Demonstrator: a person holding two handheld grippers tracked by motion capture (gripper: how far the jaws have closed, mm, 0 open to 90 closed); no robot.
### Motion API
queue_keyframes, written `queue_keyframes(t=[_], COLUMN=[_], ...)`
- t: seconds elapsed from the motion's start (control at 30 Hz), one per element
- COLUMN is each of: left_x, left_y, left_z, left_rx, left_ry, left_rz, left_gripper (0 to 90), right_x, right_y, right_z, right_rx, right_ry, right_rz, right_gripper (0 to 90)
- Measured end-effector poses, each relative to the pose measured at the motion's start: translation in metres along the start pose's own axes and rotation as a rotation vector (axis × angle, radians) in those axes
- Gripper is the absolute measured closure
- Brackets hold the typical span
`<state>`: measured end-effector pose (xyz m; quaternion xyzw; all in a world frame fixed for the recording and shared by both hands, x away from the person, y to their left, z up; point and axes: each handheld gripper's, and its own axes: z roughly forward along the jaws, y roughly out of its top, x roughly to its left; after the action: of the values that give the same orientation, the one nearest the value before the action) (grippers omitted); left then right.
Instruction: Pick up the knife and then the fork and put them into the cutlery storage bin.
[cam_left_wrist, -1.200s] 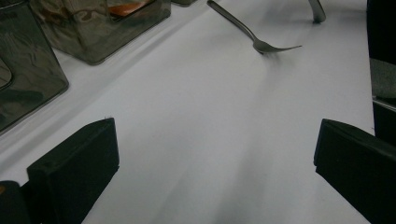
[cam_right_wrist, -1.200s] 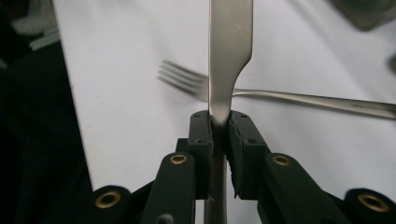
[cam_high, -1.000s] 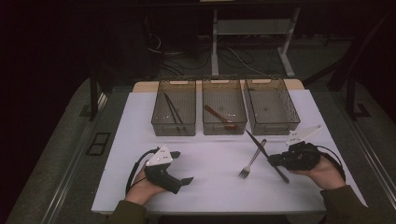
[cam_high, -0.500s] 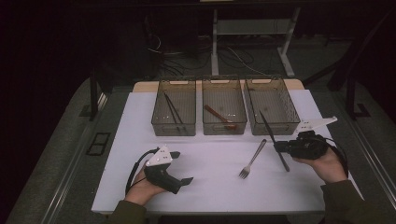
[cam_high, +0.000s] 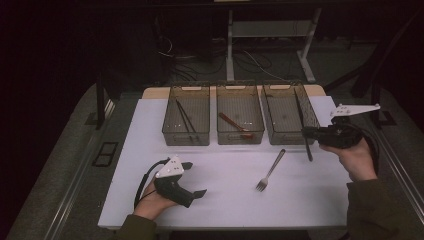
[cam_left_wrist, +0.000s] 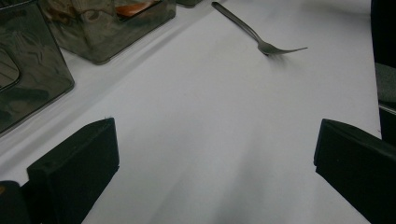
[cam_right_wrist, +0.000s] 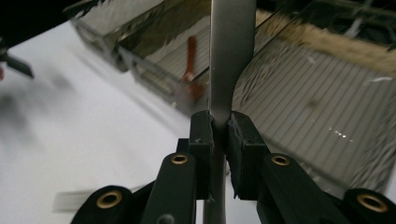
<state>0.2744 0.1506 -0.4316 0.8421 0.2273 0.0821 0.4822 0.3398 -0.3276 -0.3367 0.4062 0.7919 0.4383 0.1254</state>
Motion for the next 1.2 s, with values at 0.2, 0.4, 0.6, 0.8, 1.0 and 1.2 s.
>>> queue_keyframes(t=[0.2,0.4,0.6,0.8,1.0,1.2], left_x=[-0.001,-0.001,-0.001,-0.001,-0.001,-0.001], left_y=[0.000,0.000,0.000,0.001,0.000,0.000], left_z=[0.000,0.000,0.000,0.000,0.000,0.000], left_rx=[-0.003,-0.002,-0.006,-0.004,-0.004,-0.002], left_ry=[0.000,-0.001,-0.003,-0.005,-0.008,-0.010], left_rz=[-0.002,-0.002,0.000,0.007,0.000,0.001], left_gripper=[0.0,0.0,0.0,0.0,0.0,0.0], right_x=[-0.012,-0.033,-0.051,-0.063,-0.072,-0.078], right_y=[0.031,0.055,0.065,0.071,0.062,0.049], right_z=[-0.001,0.005,0.018,0.032,0.050,0.067], right_rx=[-0.038,-0.065,-0.085,-0.055,-0.009,0.064], right_ry=[-0.056,-0.114,-0.160,-0.195,-0.216,-0.224], right_rz=[0.012,0.043,0.073,0.079,0.087,0.099], right_gripper=[80.9,80.9,80.9,80.8,80.8,80.8])
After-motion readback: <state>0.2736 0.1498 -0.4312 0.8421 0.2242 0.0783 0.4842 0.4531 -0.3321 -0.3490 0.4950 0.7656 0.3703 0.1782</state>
